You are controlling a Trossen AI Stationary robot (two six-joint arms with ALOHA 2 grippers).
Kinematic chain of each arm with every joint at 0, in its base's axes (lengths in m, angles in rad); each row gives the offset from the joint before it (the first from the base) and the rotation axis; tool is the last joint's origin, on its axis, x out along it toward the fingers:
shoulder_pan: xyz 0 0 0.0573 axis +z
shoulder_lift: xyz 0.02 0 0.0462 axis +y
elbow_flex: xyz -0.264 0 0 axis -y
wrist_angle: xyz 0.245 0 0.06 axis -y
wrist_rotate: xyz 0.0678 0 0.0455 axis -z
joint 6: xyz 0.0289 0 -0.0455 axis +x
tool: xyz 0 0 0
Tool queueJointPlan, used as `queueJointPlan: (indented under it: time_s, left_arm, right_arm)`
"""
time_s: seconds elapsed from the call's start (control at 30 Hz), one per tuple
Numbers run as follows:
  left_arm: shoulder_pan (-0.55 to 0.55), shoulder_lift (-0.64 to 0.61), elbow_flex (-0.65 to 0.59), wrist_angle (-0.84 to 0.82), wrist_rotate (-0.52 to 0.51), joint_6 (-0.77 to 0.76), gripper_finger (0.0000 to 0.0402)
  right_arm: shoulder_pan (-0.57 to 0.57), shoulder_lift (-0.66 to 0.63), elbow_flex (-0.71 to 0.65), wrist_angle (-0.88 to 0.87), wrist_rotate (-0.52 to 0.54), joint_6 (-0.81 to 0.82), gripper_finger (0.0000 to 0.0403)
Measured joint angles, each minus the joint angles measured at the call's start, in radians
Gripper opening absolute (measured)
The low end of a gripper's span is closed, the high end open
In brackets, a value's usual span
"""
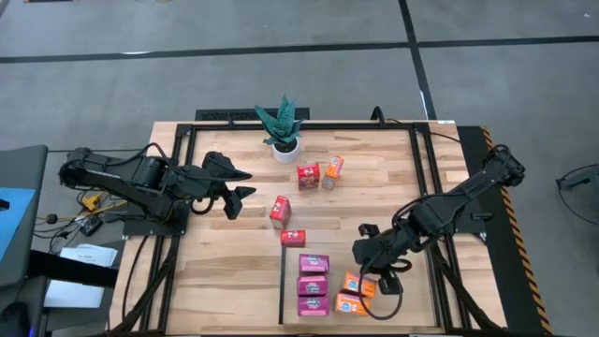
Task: Stack cereal on shelf
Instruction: Put the orange cereal box on the shelf
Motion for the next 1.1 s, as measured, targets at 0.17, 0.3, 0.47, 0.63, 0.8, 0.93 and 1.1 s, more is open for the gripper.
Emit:
queueJointPlan:
  time_s: [0.17, 0.3, 0.47, 0.63, 0.8, 0.93, 1.1]
  left_arm:
    - [0.000, 0.000, 0.000, 0.000, 0.000, 0.000, 0.0255]
    - [0.000, 0.000, 0.000, 0.000, 0.000, 0.000, 0.0255]
    - [0.000, 0.000, 0.000, -0.001, 0.000, 0.000, 0.0255]
    - [0.000, 0.000, 0.000, -0.002, 0.000, 0.001, 0.0255]
    - [0.000, 0.000, 0.000, -0.003, -0.020, 0.008, 0.0255]
    - [0.000, 0.000, 0.000, -0.003, -0.023, 0.008, 0.0255]
    - [0.000, 0.000, 0.000, -0.003, -0.023, 0.009, 0.0255]
  right_arm:
    - [-0.009, 0.000, 0.000, 0.089, 0.000, -0.076, 0.0016]
    - [-0.024, 0.000, 0.000, 0.128, -0.002, -0.094, 0.0012]
    - [-0.040, 0.001, 0.000, 0.127, -0.002, -0.112, 0.0029]
    - [-0.040, 0.001, 0.000, 0.127, -0.003, -0.112, 0.0024]
    - [-0.039, 0.001, 0.000, 0.132, -0.003, -0.112, 0.0013]
    - [-0.039, 0.001, 0.016, 0.122, -0.006, -0.111, 0.0024]
    - [-0.037, 0.001, 0.045, 0.053, 0.002, -0.056, 0.0032]
